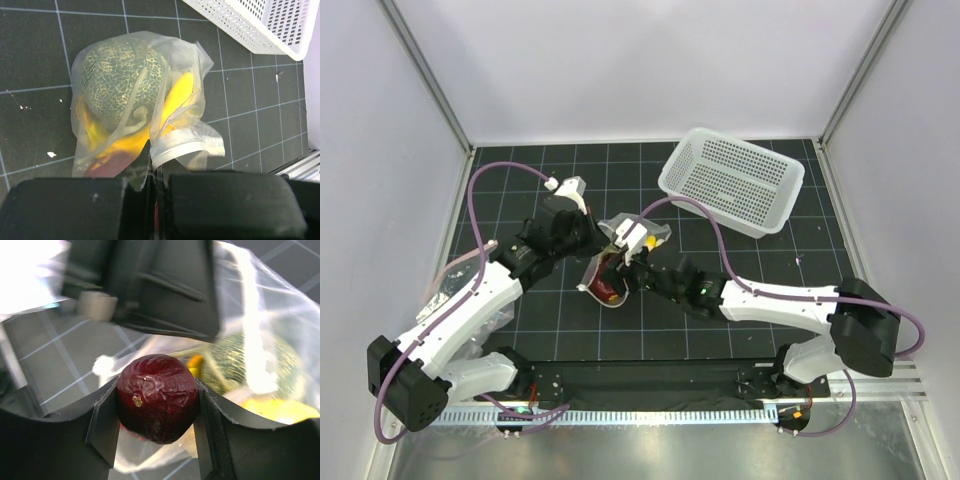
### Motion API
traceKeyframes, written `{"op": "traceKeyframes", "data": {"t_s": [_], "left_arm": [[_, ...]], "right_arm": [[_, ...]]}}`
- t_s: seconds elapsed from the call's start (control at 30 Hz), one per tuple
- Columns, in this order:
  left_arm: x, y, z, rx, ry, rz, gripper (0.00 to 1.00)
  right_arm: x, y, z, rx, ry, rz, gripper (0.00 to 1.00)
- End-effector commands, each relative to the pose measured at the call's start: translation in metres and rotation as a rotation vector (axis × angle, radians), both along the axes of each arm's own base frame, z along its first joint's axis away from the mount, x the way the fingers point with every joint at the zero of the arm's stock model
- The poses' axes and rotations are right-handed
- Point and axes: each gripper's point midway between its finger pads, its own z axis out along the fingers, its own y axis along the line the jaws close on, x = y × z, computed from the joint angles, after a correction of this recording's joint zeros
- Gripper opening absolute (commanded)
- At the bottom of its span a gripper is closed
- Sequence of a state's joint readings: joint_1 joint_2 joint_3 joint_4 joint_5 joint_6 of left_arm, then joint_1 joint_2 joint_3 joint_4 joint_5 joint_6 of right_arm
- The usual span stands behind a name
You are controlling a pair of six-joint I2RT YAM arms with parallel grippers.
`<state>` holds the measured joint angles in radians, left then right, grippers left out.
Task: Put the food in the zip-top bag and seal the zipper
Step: Place the fake fruit in the zipper food storage bag.
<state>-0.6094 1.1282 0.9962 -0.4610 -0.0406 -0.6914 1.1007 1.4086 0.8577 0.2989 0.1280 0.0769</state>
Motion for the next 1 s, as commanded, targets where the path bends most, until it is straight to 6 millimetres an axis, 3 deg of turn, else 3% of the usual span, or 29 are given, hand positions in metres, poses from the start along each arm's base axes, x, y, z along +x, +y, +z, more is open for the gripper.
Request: {"op": "traceKeyframes", "data": {"t_s": [0.0,0.17,0.3,0.53,0.6,0.7,0.73,0.77,0.83,0.97], "left_arm": [[0.006,-0.004,0.032,-0.053,-0.083,-0.007,0.00],[0.004,-0.004,0.033,-0.056,-0.085,-0.007,0.00],[0.005,-0.006,0.032,-0.072,-0.089,-0.008,0.00],[0.012,-0.019,0.013,-0.126,-0.021,-0.031,0.00],[0.014,-0.023,0.008,-0.155,0.006,-0.039,0.00],[0.017,-0.027,0.004,-0.196,0.042,-0.051,0.00],[0.019,-0.025,0.001,-0.201,0.050,-0.048,0.00],[0.018,-0.028,0.002,-0.222,0.055,-0.064,0.00],[0.020,-0.025,0.001,-0.238,0.065,-0.057,0.00],[0.023,-0.019,0.002,-0.257,0.064,-0.038,0.00]], "right_arm": [[0.032,-0.009,0.029,0.069,-0.066,-0.203,0.30],[0.061,-0.035,0.022,0.003,-0.080,-0.433,0.30],[0.077,-0.039,0.009,-0.043,-0.054,-0.506,0.31],[0.101,-0.048,-0.011,-0.057,0.039,-0.558,0.36],[0.109,-0.054,-0.014,-0.043,0.077,-0.561,0.40],[0.112,-0.055,-0.016,-0.021,0.122,-0.540,0.64],[0.110,-0.054,-0.016,-0.020,0.127,-0.529,0.79],[0.110,-0.054,-0.012,-0.016,0.125,-0.523,0.84],[0.107,-0.054,-0.009,-0.014,0.130,-0.514,0.91],[0.098,-0.053,0.005,0.011,0.139,-0.470,0.93]]}}
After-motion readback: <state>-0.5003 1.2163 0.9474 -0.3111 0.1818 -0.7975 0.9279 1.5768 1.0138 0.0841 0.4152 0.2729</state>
